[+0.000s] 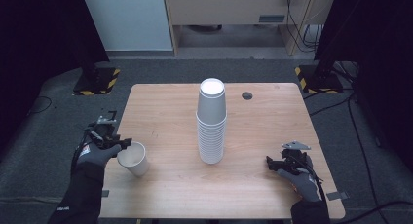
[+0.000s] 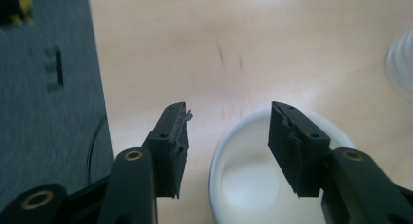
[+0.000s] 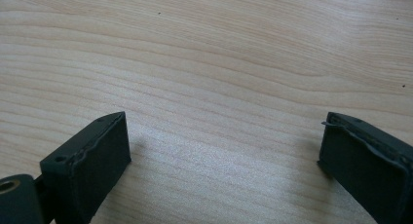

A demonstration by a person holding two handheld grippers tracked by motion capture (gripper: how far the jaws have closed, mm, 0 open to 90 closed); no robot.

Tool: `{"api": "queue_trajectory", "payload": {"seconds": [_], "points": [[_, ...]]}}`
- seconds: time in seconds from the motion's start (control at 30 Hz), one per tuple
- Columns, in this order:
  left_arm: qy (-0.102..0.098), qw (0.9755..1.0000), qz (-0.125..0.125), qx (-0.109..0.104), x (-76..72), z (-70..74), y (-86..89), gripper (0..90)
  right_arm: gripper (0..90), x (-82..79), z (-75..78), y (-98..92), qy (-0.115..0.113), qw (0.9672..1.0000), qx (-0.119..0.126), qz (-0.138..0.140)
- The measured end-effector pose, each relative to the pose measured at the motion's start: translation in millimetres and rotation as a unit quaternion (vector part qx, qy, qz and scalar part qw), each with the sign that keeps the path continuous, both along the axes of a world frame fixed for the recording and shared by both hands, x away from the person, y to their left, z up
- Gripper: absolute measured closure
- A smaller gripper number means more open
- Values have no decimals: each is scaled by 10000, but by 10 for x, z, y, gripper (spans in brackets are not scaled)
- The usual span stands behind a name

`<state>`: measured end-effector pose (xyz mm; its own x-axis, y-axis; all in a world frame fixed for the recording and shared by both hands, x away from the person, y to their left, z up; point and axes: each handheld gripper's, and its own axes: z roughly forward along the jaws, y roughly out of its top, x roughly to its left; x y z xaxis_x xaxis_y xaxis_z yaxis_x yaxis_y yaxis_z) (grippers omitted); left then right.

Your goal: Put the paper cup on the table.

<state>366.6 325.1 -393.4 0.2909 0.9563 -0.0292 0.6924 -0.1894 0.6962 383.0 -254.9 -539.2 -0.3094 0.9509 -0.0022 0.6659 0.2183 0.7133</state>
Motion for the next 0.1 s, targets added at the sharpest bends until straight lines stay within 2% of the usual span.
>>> {"api": "queue_trajectory", "payload": {"seconds": [0.03, 0.1], "points": [[0, 10000, 0, 0, 0, 0, 0, 468, 45, 0, 0, 0, 0, 10000, 0, 0], [-641, 9976, 152, -211, -75, -10, -2, 463, 37, 2, -1, 1, 8, 10000, -5, -11]]}}
